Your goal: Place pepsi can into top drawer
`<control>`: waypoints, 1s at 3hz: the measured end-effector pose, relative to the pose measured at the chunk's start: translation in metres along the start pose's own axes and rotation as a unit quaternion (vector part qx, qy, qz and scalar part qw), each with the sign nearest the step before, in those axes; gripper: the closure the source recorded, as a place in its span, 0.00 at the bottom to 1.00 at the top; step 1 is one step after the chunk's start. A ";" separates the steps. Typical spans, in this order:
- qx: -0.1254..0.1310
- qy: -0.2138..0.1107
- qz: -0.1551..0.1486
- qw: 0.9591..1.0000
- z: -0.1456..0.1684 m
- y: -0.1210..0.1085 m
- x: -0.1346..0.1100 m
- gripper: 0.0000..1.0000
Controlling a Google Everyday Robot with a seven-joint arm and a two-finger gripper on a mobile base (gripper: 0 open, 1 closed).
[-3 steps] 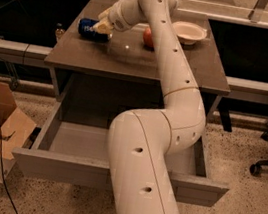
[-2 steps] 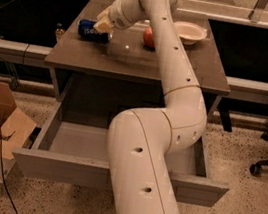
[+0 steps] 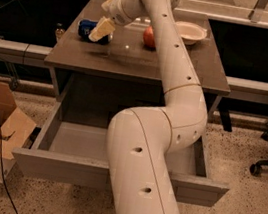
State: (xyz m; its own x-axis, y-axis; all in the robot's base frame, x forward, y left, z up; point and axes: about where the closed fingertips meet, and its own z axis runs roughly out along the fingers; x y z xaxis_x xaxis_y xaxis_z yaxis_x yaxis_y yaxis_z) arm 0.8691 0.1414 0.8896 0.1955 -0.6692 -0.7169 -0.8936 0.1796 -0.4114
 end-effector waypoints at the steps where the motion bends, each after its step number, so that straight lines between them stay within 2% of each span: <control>1: 0.001 -0.002 -0.002 1.000 0.000 -0.001 -0.002 0.00; 3: -0.033 -0.010 0.014 0.999 0.022 0.019 0.006 0.00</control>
Offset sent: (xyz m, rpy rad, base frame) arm 0.0510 0.0026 0.0160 0.0269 0.0261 0.0338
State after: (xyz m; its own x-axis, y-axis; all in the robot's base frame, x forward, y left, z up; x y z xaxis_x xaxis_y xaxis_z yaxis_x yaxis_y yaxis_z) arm 0.8621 0.1566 0.8645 0.1765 -0.6504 -0.7388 -0.9237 0.1498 -0.3525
